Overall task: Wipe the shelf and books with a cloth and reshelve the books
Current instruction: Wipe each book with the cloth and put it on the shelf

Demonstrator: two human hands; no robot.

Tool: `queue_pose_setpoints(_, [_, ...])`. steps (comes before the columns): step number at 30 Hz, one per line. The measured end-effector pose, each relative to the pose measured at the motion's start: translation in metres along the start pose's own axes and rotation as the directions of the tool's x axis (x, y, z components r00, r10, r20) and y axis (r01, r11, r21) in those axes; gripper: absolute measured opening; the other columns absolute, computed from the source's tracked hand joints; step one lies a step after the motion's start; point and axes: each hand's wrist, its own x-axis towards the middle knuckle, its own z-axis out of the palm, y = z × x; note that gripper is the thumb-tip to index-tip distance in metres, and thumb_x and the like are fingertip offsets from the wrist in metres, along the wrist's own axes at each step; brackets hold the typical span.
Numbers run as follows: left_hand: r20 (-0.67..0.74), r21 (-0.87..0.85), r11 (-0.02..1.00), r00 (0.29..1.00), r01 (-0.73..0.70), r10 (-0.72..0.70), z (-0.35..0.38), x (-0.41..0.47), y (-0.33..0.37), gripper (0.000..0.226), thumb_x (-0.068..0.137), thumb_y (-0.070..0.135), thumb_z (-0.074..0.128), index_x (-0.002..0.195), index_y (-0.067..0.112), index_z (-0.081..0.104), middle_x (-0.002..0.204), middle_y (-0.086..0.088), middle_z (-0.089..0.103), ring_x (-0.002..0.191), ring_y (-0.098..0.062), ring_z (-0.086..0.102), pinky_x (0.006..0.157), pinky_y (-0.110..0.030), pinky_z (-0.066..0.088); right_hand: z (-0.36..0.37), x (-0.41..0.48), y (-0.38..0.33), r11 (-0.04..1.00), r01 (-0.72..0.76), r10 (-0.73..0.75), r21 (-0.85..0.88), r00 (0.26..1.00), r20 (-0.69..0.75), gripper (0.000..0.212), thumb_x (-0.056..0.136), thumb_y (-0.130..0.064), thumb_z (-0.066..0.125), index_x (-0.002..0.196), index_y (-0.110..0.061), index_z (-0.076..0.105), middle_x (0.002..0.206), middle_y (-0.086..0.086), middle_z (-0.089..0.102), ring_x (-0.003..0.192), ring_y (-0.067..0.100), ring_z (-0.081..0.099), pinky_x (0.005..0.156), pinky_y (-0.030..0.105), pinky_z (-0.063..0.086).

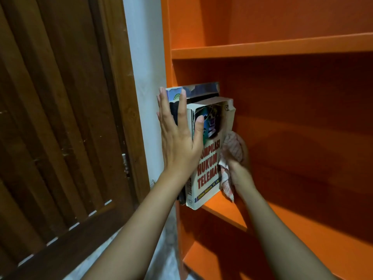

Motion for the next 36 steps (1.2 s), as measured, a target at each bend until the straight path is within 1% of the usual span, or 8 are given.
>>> queue_pose_setpoints(3, [0.016,-0.061,0.998,1.000,0.010,-0.009,0.000,-0.007,-0.003,0.057,0.097,0.033,0.045,0.146,0.018,0.020,0.153,-0.011,-0.002,0.146,-0.027,0.002,0.112,-0.055,0.026,-0.001,-0.010,0.003,0.989,-0.143,0.141,-0.041,0.990,-0.028,0.046,0.082,-0.034,0.069,0.116,-0.007,0.056,0.114,0.011,0.064,0.100,0.026,0.063,0.074,0.029,0.057])
queue_pose_setpoints(5, [0.041,-0.115,0.992,0.998,0.051,-0.046,-0.002,-0.013,-0.005,0.058,0.096,0.034,0.045,0.146,0.024,0.017,0.153,-0.003,-0.003,0.146,-0.025,0.004,0.107,-0.053,0.035,-0.004,-0.014,0.005,0.987,-0.145,0.142,-0.073,0.989,-0.041,0.040,0.083,-0.033,0.068,0.112,-0.007,0.060,0.110,0.011,0.066,0.101,0.028,0.063,0.084,0.035,0.055])
queue_pose_setpoints(10, [0.103,-0.149,0.983,0.991,0.105,-0.091,-0.008,-0.016,-0.003,0.062,0.095,0.039,0.043,0.146,0.033,0.008,0.152,0.000,0.003,0.141,-0.027,0.023,0.101,-0.049,0.044,-0.006,-0.016,0.009,0.994,0.008,-0.009,-0.106,1.000,-0.007,0.046,0.084,-0.030,0.069,0.125,-0.014,0.056,0.120,0.005,0.065,0.101,0.017,0.066,0.072,0.022,0.058])
queue_pose_setpoints(14, [0.148,-0.150,0.982,0.985,0.111,-0.089,-0.015,-0.015,-0.003,0.064,0.094,0.043,0.043,0.146,0.038,0.006,0.150,0.001,0.006,0.138,-0.025,0.029,0.100,-0.047,0.046,-0.006,-0.023,0.007,0.996,-0.033,0.034,-0.081,0.999,0.013,0.036,0.084,-0.030,0.068,0.116,-0.013,0.060,0.114,0.008,0.067,0.097,0.019,0.067,0.080,0.033,0.058])
queue_pose_setpoints(20, [0.204,-0.142,0.979,0.972,0.145,-0.114,-0.028,-0.012,0.002,0.071,0.093,0.034,0.053,0.148,0.035,0.008,0.148,-0.010,0.014,0.135,-0.021,0.031,0.103,-0.043,0.044,-0.006,-0.031,0.001,0.985,0.159,-0.161,-0.070,0.987,-0.016,0.046,0.086,-0.023,0.067,0.125,-0.039,0.049,0.130,0.000,0.058,0.113,0.016,0.060,0.090,0.039,0.054])
queue_pose_setpoints(24, [0.263,-0.152,0.970,0.954,0.191,-0.146,-0.038,-0.006,0.008,0.076,0.092,0.032,0.057,0.149,0.036,0.006,0.144,-0.007,0.018,0.130,-0.019,0.038,0.100,-0.040,0.047,-0.009,-0.041,-0.013,0.977,0.189,-0.193,-0.101,0.981,-0.035,0.049,0.086,-0.024,0.065,0.130,-0.035,0.046,0.125,-0.009,0.054,0.115,0.018,0.057,0.089,0.046,0.054])
queue_pose_setpoints(31, [0.304,-0.159,0.959,0.936,0.236,-0.180,-0.066,0.005,0.027,0.077,0.091,0.019,0.059,0.150,0.030,0.009,0.135,-0.005,0.027,0.117,-0.005,0.038,0.091,-0.022,0.046,-0.014,-0.066,-0.054,0.889,0.284,-0.319,-0.358,0.947,-0.041,0.040,0.090,-0.013,0.060,0.128,-0.021,0.049,0.094,-0.020,0.055,0.090,0.004,0.059,0.076,0.026,0.052])
queue_pose_setpoints(36, [0.331,-0.080,0.974,0.927,0.211,-0.174,-0.102,0.015,0.036,0.066,0.094,0.023,0.055,0.149,0.026,0.019,0.132,0.000,0.033,0.110,0.003,0.036,0.075,-0.008,0.039,-0.005,-0.090,-0.081,0.790,0.349,-0.412,-0.504,0.911,-0.014,0.036,0.087,-0.026,0.062,0.122,-0.024,0.055,0.113,0.003,0.062,0.106,0.023,0.059,0.084,0.040,0.054])
